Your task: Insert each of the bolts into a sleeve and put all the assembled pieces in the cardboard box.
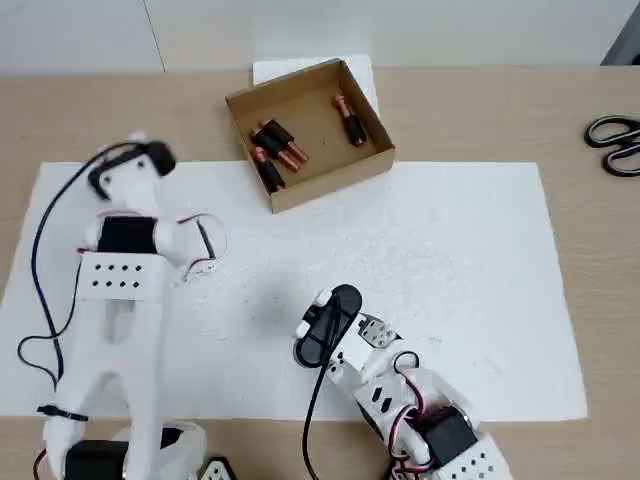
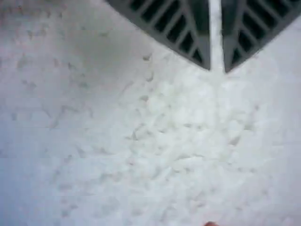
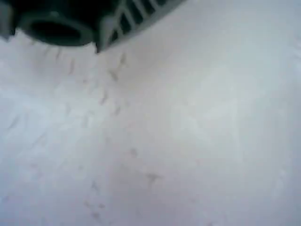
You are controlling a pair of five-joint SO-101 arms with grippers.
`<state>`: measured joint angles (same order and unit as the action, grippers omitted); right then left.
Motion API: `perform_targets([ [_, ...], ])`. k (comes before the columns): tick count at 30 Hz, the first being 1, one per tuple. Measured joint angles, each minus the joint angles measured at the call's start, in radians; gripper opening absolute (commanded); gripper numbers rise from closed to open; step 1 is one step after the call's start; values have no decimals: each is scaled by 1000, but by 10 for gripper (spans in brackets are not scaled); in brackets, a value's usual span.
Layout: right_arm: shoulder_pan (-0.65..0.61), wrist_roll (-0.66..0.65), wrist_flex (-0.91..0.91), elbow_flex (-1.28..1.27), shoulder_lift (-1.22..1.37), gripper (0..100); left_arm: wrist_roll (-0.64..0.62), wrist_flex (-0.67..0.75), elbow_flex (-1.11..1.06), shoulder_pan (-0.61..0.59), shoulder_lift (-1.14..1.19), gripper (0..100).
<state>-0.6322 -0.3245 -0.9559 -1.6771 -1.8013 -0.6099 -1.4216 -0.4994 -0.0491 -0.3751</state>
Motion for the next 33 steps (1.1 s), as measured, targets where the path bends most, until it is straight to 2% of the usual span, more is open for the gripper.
perform_targets([
  [9,0,0,0,0,0,7,-210,112,-28,-9,2,18],
  [19,0,0,0,0,0,7,-322,278,-72,-9,5,182],
  [28,0,0,0,0,0,7,-342,304,-80,-147,74,183],
  [33,0,0,0,0,0,7,-327,207,-20,-172,227,183],
])
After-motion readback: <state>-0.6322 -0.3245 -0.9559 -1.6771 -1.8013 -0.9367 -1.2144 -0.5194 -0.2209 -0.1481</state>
